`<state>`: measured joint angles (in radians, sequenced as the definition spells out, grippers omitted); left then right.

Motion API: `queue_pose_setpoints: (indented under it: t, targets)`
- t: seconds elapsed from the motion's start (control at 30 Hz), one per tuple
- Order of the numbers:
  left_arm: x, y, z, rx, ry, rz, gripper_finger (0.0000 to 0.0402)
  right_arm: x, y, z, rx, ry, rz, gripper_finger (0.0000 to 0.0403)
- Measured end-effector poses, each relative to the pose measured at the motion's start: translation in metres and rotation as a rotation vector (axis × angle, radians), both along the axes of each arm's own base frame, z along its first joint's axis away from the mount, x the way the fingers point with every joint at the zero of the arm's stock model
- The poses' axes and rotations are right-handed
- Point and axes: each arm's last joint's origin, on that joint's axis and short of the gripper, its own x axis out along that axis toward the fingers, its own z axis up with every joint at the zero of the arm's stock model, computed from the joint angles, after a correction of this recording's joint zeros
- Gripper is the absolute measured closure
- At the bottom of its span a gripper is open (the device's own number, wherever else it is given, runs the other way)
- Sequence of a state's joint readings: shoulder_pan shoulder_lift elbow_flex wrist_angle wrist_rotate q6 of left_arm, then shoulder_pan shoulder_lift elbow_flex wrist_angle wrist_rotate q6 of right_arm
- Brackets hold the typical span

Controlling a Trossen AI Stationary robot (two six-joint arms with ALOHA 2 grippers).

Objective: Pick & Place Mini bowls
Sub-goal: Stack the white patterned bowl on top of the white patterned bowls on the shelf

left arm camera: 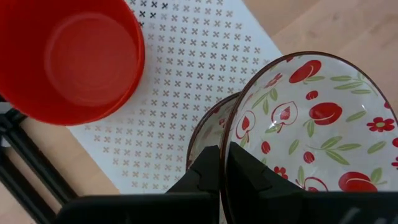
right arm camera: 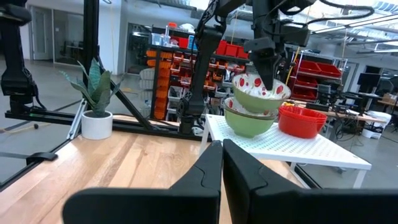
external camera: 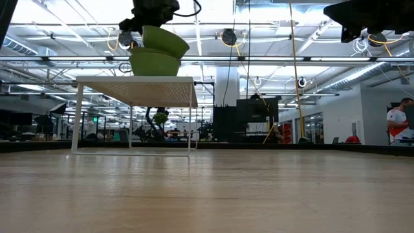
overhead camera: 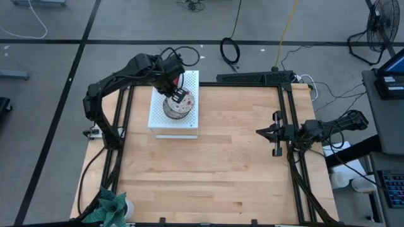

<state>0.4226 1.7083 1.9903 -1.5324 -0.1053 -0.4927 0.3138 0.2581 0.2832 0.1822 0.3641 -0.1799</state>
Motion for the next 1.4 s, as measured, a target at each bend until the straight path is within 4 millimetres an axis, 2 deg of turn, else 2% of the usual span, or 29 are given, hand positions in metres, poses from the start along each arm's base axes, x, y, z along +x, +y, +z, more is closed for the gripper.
queue_pose_setpoints:
  t: [0.3,0.5,0.77,0.9,1.13,1.4]
  targets:
    - [-0.008,0.004,-0.017,-0.021,-0.07,-0.019,0.0391,0.0,0.0,0.0,0.004,0.0,0.001,0.0403]
    - [-0.021,0.004,-0.036,-0.045,-0.019,0.007,0.0391,0.0,0.0,0.0,0.004,0.0,0.0,0.0403]
    - [-0.026,0.003,-0.051,-0.069,-0.142,-0.026,0.0391,0.0,0.0,0.0,0.004,0.0,0.0,0.0403]
    - [-0.026,0.002,-0.058,-0.086,-0.132,-0.032,0.0371,0.0,0.0,0.0,0.004,-0.001,0.0,0.0403]
    - [-0.026,0.002,-0.06,-0.087,-0.118,-0.03,0.0336,0.0,0.0,0.0,0.004,-0.001,0.0,0.0403]
    - [-0.032,-0.004,-0.05,-0.089,-0.175,-0.05,0.0333,0.0,0.0,0.0,0.002,-0.001,0.0,0.0403]
